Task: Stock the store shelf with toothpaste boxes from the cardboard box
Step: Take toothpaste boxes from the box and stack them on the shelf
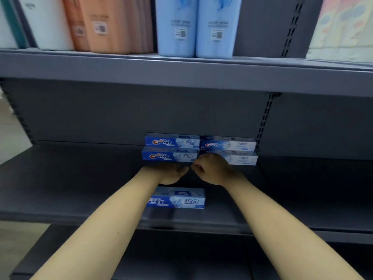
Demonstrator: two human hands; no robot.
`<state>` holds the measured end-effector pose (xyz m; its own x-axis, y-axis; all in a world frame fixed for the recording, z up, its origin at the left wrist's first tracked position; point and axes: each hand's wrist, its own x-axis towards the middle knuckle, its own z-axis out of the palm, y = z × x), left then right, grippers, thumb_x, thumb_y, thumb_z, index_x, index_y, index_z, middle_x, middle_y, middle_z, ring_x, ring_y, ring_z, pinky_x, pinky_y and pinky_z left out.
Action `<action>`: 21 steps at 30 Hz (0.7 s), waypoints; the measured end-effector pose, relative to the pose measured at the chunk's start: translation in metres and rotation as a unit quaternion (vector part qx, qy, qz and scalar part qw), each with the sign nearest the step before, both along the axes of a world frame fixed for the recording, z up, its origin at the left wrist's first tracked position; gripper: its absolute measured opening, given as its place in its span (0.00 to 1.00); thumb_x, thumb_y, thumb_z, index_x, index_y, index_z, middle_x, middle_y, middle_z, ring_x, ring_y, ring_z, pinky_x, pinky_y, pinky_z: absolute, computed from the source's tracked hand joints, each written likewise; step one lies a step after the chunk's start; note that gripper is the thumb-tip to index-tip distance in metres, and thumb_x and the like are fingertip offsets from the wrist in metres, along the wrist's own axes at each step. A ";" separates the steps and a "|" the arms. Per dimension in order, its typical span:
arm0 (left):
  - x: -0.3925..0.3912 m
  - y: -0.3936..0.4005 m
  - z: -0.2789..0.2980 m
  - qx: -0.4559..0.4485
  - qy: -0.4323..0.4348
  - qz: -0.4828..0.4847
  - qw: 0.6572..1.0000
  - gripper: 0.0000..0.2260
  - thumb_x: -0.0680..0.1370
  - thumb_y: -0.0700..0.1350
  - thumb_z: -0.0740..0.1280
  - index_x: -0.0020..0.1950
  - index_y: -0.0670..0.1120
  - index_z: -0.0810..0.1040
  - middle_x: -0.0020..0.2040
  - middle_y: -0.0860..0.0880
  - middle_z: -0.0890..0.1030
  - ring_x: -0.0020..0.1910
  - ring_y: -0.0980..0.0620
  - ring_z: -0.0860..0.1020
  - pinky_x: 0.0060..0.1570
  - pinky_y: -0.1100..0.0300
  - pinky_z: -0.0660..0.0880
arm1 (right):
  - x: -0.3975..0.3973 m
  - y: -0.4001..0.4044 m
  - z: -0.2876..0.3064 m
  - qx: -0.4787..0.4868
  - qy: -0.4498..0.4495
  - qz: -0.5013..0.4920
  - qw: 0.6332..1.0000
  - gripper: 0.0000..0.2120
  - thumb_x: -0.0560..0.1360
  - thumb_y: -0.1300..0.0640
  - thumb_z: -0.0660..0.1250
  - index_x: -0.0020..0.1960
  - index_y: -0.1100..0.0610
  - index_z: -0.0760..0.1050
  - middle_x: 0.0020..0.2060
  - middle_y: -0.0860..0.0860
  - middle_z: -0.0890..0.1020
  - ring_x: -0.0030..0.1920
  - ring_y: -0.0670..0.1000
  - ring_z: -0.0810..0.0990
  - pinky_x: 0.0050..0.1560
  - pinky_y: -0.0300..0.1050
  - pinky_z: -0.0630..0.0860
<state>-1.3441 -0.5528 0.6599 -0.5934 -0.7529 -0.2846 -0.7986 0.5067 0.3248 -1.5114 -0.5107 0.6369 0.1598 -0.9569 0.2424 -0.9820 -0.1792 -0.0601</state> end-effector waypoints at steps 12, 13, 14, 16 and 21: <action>0.083 -0.008 -0.003 0.038 -0.093 -0.041 0.994 0.21 0.70 0.63 0.69 0.48 0.46 0.77 0.41 0.53 0.75 0.41 0.54 0.73 0.39 0.62 0.68 | 0.055 0.020 -0.005 0.032 0.081 0.110 0.990 0.23 0.75 0.35 0.58 0.55 0.52 0.75 0.43 0.49 0.81 0.42 0.52 0.78 0.39 0.43 0.70; 0.085 -0.008 -0.005 0.022 -0.096 -0.056 0.994 0.19 0.70 0.60 0.71 0.49 0.46 0.77 0.42 0.52 0.76 0.41 0.53 0.74 0.37 0.63 0.68 | 0.055 0.022 -0.007 0.035 0.102 0.123 0.986 0.22 0.74 0.35 0.59 0.55 0.52 0.74 0.43 0.50 0.81 0.41 0.53 0.78 0.38 0.42 0.67; 0.087 -0.010 -0.008 0.005 -0.085 -0.066 0.994 0.17 0.70 0.57 0.72 0.50 0.46 0.78 0.42 0.52 0.77 0.40 0.53 0.74 0.35 0.63 0.68 | 0.055 0.024 -0.011 0.041 0.116 0.129 0.984 0.22 0.74 0.36 0.60 0.56 0.53 0.74 0.44 0.51 0.81 0.42 0.53 0.78 0.38 0.42 0.66; 0.090 -0.014 -0.013 -0.018 -0.056 -0.075 0.995 0.16 0.70 0.55 0.73 0.50 0.45 0.78 0.43 0.51 0.77 0.40 0.53 0.74 0.33 0.63 0.68 | 0.052 0.027 -0.016 0.048 0.123 0.113 0.985 0.24 0.74 0.37 0.60 0.61 0.53 0.71 0.51 0.50 0.80 0.47 0.53 0.78 0.41 0.42 0.70; 0.091 -0.027 -0.020 -0.057 0.013 -0.068 0.996 0.15 0.72 0.52 0.71 0.54 0.46 0.78 0.47 0.51 0.79 0.45 0.52 0.77 0.40 0.60 0.72 | 0.039 0.026 -0.020 0.009 0.105 0.056 0.993 0.25 0.75 0.38 0.59 0.65 0.53 0.68 0.57 0.49 0.77 0.52 0.52 0.78 0.42 0.42 0.69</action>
<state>-1.2536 -0.5798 0.6398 -0.6978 -0.6920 -0.1849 -0.7124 0.6438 0.2794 -1.4723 -0.4849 0.6174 0.3107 -0.9342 0.1755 -0.9472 -0.2889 0.1391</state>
